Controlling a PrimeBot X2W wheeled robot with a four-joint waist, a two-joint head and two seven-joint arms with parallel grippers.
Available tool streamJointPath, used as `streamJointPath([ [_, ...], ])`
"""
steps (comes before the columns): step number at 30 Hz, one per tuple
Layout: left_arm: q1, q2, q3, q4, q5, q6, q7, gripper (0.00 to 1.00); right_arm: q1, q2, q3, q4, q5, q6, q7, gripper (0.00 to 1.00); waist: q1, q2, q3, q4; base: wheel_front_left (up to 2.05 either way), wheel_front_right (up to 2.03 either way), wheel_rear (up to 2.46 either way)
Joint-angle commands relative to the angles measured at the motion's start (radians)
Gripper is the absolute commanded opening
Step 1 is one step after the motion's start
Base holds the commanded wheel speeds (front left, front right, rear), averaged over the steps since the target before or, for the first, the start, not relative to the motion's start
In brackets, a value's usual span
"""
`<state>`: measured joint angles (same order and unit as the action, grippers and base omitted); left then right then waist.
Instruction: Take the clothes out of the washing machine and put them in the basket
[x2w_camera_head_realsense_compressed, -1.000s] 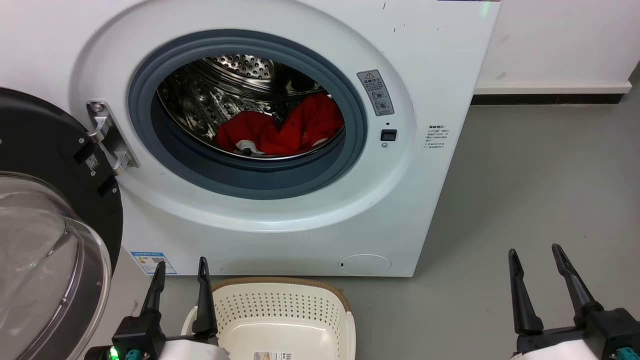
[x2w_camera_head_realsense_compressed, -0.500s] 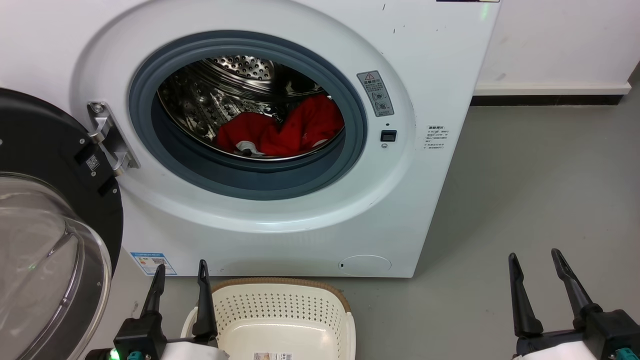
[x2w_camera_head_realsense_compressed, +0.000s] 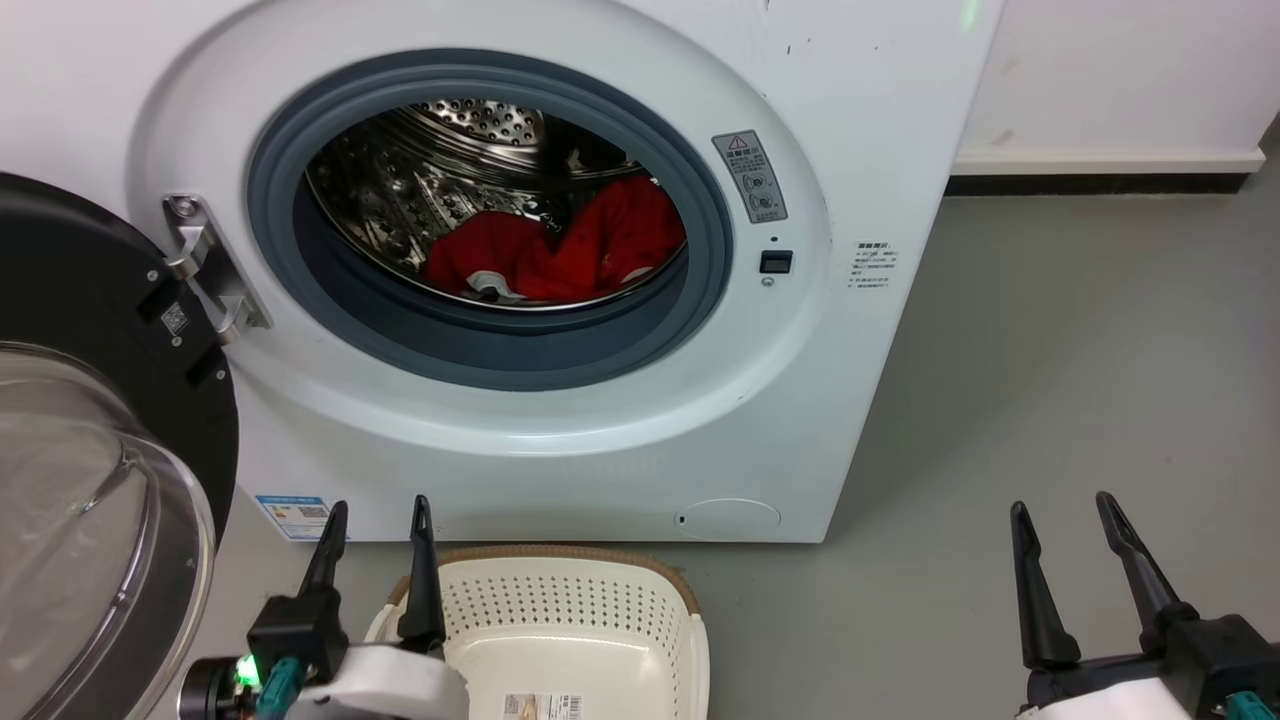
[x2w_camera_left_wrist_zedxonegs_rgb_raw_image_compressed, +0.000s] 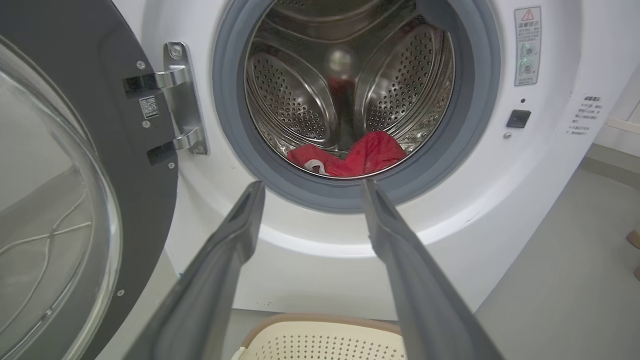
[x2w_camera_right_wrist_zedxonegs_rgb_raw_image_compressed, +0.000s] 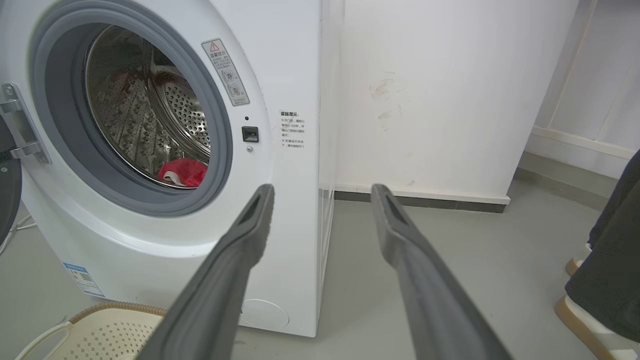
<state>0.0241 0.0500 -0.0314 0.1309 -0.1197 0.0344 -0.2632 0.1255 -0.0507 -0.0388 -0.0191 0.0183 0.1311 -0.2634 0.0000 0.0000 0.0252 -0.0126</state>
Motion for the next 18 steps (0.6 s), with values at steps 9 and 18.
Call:
streamJointPath([
  [9, -0.280, 0.029, 0.029, 0.238, 0.036, -0.056, -0.003, 1.00, -0.060, 0.001, 0.020, -0.019, -0.010, -0.001, -0.002, 1.00, 0.0000, 0.0000, 0.097, -0.052, 0.00, 0.00, 0.00],
  [18, -0.642, 0.125, 0.044, 0.505, 0.053, -0.088, -0.002, 1.00, -0.162, 0.001, 0.022, -0.043, 0.012, -0.001, -0.002, 1.00, 0.0000, 0.0000, 0.273, -0.124, 0.00, 0.00, 0.00],
])
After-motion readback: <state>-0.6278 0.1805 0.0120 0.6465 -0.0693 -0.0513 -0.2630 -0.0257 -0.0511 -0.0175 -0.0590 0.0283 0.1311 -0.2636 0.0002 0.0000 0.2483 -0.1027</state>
